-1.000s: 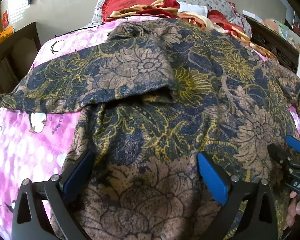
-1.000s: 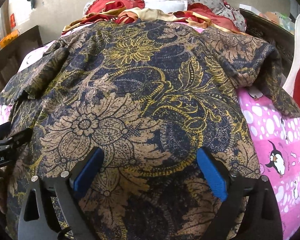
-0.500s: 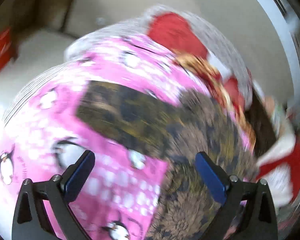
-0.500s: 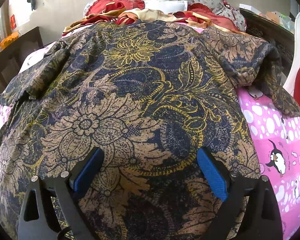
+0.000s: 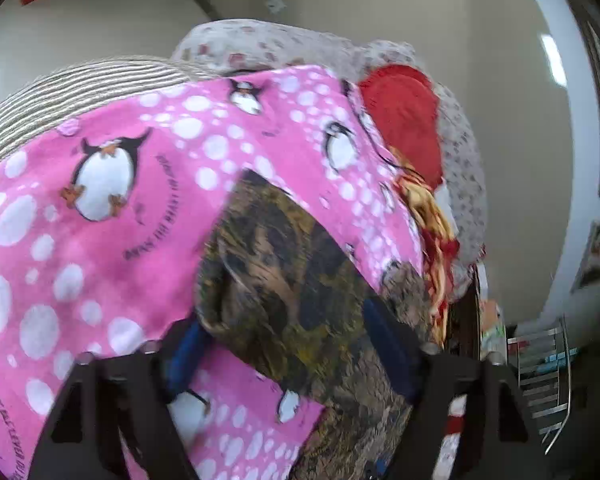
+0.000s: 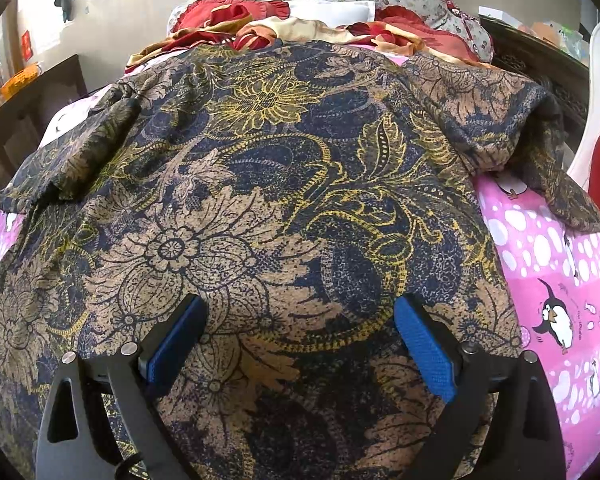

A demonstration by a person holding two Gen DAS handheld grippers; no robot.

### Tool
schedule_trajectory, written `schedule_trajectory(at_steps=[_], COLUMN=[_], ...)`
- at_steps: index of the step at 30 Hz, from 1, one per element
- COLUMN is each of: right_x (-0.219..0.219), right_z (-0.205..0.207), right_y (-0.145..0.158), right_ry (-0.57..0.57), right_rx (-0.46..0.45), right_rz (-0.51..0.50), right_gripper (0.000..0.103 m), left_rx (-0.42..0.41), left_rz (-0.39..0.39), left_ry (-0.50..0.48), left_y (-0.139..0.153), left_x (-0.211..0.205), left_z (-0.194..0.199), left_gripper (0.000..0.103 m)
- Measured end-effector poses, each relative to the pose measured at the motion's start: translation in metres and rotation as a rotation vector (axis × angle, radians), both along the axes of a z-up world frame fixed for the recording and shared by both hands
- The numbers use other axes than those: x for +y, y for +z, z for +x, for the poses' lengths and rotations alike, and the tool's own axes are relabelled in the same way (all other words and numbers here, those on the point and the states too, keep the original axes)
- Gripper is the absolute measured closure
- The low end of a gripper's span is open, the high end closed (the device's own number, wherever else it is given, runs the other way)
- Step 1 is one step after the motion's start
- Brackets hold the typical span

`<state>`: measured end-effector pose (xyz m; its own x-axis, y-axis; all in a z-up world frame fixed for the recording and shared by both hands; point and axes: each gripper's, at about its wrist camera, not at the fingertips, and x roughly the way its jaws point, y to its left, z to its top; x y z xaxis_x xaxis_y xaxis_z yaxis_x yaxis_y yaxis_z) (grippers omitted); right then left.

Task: Fold small clothes
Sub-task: 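Grasp the sleeve with the left tool and fold it across the shirt back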

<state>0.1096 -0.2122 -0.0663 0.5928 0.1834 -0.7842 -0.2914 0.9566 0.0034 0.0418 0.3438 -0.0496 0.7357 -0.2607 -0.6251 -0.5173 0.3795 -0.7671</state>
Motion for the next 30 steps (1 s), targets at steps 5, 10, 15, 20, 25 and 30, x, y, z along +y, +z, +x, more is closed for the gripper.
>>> schedule_trajectory(at_steps=[5,10,15,20,25,30], right_x=[0.001,0.0,0.001,0.001,0.004,0.005], right_z=[0.0,0.0,0.0,0.0,0.0,0.001], right_y=[0.0,0.0,0.0,0.0,0.0,0.002], right_ry=[0.0,0.0,0.0,0.001,-0.001,-0.013], right_rx=[0.001,0.001,0.0,0.0,0.001,0.017], right_rz=[0.001,0.001,0.001,-0.001,-0.016,-0.033], right_gripper=[0.017,0.017,0.017,0.017,0.017,0.017], left_rx=[0.093,-0.005,-0.129,-0.199,-0.292,-0.302], left_rz=[0.071,0.29,0.507,0.59,0.572,0.514], left_ry=[-0.036,0.016,0.151,0.118,-0.119,-0.421], left_y=[-0.002,0.077,0.185,0.234,0.226,0.16], left_x=[-0.001,0.014,0.053,0.046,-0.041,-0.174], left_z=[0.005,-0.014,-0.042,-0.037,0.009,0.069], left_gripper=[0.099,0.1,0.1,0.1,0.099,0.099])
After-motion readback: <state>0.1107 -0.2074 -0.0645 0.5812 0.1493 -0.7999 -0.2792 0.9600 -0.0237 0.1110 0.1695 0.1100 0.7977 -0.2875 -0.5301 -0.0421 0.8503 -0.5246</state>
